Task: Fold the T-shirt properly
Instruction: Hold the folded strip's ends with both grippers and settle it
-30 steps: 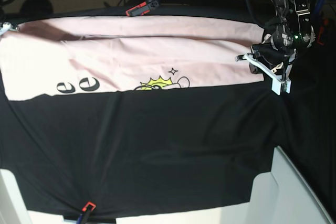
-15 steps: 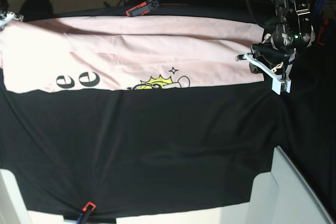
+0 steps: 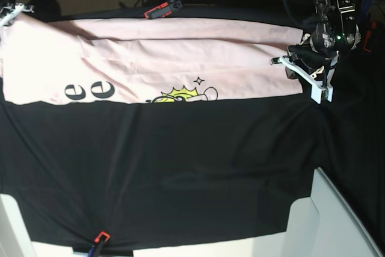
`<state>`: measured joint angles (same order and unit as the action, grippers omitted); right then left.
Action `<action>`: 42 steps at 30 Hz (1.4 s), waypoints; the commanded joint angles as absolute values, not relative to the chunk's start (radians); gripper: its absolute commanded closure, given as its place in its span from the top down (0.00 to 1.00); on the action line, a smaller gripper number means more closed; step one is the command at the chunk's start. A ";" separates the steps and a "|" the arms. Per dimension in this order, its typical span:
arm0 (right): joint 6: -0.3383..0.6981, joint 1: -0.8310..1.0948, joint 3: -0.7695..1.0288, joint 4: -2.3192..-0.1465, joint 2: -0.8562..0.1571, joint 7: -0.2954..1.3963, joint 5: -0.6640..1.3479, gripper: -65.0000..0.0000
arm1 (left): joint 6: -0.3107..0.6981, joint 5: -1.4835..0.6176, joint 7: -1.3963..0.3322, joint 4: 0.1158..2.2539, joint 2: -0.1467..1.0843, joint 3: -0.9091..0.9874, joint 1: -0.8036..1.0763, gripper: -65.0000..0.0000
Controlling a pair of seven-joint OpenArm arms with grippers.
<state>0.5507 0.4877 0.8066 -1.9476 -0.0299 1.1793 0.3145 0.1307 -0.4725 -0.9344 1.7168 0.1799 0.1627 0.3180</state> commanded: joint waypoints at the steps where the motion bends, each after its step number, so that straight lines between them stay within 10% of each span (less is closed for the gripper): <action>1: 0.550 0.486 0.814 -1.966 -0.044 1.168 0.317 0.00 | 0.131 -0.478 -0.920 1.738 0.189 0.165 0.312 0.00; 42: 0.495 0.219 0.699 -1.623 -0.166 1.036 0.311 0.00 | 0.131 -0.473 -0.918 1.678 0.194 0.179 0.348 0.00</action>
<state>0.4961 0.2214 0.6952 -1.6089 -0.1543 1.0451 0.3065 0.1307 -0.4713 -0.9306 1.6615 0.1856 0.1722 0.3496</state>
